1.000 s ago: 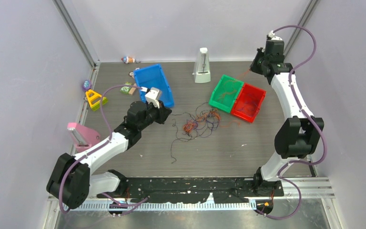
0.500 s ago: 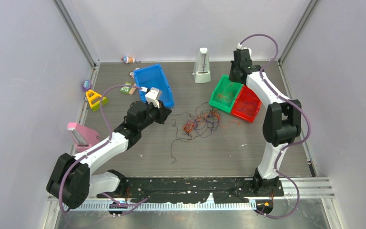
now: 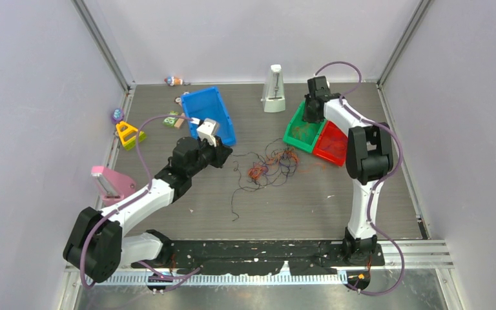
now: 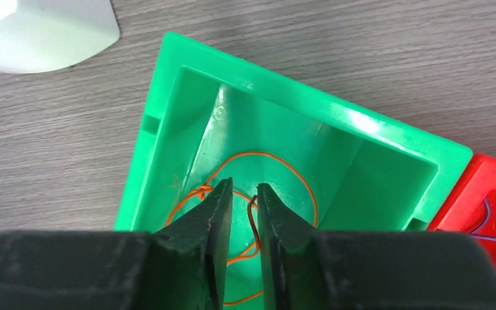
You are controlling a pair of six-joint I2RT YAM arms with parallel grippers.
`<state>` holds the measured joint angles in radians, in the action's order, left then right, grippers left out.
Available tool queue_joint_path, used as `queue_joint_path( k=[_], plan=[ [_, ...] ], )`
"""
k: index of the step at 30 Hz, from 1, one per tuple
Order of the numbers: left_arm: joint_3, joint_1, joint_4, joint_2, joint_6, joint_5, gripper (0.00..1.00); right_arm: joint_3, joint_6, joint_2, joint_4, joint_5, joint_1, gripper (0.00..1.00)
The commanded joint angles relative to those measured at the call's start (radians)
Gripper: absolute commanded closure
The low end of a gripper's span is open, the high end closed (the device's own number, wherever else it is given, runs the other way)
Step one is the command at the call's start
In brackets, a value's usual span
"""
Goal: Untangle the cables
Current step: Place the cable in the bin.
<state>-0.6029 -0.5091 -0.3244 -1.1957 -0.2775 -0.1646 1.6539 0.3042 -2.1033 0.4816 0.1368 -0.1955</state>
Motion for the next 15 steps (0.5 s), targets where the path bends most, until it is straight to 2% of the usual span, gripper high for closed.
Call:
queue_joint_path(
  k=[1,8,10,11,15],
  plan=[
    [-0.015,0.003,-0.033,0.000,0.022,0.008,0.87,0.028,0.007,0.126,-0.025,-0.042,-0.005,0.70],
    [-0.014,0.003,-0.031,0.003,0.022,0.009,0.80,-0.132,-0.017,0.371,-0.026,-0.046,-0.006,0.44],
    [-0.013,0.002,-0.031,0.003,0.022,0.011,0.78,-0.200,-0.024,0.437,-0.031,-0.052,-0.007,0.32],
    [-0.013,0.002,-0.031,0.004,0.020,0.011,0.77,-0.243,-0.026,0.476,-0.033,-0.056,-0.007,0.22],
    [-0.009,0.002,-0.038,0.004,0.018,0.009,0.69,-0.340,-0.037,0.568,-0.035,-0.077,-0.008,0.10]
  ],
)
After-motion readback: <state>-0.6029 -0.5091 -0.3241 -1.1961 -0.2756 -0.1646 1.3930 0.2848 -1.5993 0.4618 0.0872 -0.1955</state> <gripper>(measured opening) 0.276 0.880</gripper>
